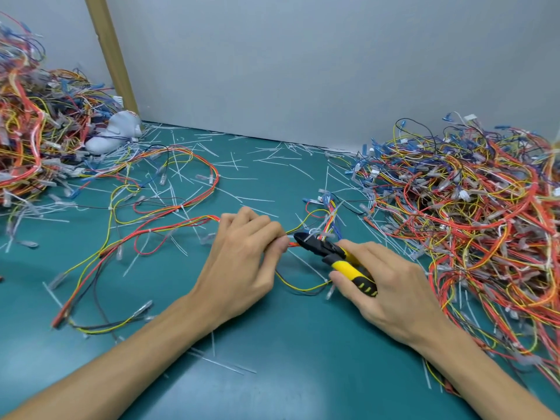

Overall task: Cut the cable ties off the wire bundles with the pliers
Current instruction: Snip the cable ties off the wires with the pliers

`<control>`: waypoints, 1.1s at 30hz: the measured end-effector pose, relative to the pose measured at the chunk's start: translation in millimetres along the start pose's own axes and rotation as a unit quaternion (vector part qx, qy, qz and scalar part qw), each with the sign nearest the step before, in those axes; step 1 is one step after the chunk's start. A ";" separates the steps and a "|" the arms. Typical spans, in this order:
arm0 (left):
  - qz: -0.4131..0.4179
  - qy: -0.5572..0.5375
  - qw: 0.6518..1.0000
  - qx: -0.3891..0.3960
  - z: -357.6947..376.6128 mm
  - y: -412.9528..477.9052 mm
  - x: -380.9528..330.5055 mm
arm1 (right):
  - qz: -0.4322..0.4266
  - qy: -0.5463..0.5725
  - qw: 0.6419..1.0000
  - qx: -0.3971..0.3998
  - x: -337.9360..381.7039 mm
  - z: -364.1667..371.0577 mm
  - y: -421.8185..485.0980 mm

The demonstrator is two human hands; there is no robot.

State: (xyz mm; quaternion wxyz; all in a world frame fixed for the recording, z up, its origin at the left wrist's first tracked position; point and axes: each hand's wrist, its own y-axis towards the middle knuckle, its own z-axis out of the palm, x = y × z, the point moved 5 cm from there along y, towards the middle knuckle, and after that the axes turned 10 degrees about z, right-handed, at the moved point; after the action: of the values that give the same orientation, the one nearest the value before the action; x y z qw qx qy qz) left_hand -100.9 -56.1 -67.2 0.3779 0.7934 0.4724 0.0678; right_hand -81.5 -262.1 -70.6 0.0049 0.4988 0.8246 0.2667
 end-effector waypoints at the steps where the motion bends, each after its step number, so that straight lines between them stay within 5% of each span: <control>1: 0.008 0.001 1.000 0.001 0.2 0.5 -1.1 | 0.003 0.008 1.000 -0.005 -0.3 -1.3 -0.4; 33: 0.034 -0.024 0.999 0.024 5.1 -0.9 0.2 | -0.026 -0.033 0.999 -0.022 -1.4 -2.1 -0.2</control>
State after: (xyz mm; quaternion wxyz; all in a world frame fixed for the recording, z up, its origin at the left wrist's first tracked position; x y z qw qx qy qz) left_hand -99.0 -58.5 -71.5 0.3676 0.8193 0.4370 0.0504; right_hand -81.6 -264.2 -69.2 0.0498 0.4850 0.8310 0.2679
